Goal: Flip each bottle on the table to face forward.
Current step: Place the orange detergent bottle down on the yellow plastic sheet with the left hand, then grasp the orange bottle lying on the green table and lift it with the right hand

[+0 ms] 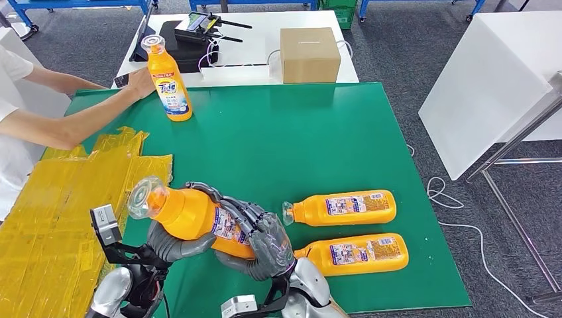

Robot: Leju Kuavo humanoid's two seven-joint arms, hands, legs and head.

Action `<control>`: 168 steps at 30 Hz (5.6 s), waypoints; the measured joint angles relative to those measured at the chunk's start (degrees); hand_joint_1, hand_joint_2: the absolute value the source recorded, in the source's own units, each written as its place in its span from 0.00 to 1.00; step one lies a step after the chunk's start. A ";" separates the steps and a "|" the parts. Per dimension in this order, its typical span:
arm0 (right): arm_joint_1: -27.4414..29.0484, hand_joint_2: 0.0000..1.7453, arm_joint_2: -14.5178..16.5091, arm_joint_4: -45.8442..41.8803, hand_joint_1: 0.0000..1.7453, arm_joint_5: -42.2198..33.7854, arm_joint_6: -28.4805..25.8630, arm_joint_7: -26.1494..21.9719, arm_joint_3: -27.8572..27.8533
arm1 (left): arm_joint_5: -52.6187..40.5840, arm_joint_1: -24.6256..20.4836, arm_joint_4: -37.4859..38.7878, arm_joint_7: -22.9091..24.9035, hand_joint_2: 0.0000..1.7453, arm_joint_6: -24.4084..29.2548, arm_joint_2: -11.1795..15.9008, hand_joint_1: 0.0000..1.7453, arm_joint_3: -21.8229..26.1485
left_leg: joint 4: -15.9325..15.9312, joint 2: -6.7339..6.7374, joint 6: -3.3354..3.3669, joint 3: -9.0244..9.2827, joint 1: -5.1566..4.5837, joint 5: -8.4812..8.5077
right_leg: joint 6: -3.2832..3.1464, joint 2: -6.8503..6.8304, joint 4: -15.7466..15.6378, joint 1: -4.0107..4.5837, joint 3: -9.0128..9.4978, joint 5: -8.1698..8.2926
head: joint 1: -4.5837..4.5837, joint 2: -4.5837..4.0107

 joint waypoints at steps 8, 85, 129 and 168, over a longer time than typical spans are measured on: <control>2.48 1.00 -1.32 -6.19 0.00 -9.45 6.58 -2.78 -0.12 | -3.69 -0.02 -0.80 -1.60 1.00 0.70 -0.10 1.00 -0.02 | 0.00 -0.01 0.00 -0.03 0.00 0.00 | 0.00 0.00 0.00 0.00 -0.01 0.00 | 0.01 0.00; 16.74 1.00 -3.16 -44.92 0.00 -24.05 30.30 2.31 -24.26 | -110.27 -22.80 33.99 31.97 1.00 25.66 5.11 1.00 2.38 | 0.02 -0.02 -0.02 -0.10 0.01 0.04 | 0.01 -0.03 0.06 0.00 -0.04 0.01 | 0.01 0.00; 16.03 1.00 -2.76 -42.57 0.00 -25.29 29.27 3.60 -24.51 | -98.36 -28.28 54.37 20.57 1.00 30.40 4.75 0.00 14.58 | 0.02 -0.10 -0.02 0.00 -0.01 0.04 | 0.00 -0.13 0.06 -0.06 0.08 0.00 | 0.00 0.00; 16.79 1.00 -2.69 -42.11 0.00 -25.74 28.91 3.58 -27.12 | -91.24 -19.19 37.07 14.64 0.00 21.16 5.52 0.00 11.91 | 0.02 -0.09 -0.02 -0.02 -0.01 0.04 | 0.00 -0.13 0.05 -0.04 0.04 0.00 | 0.01 0.00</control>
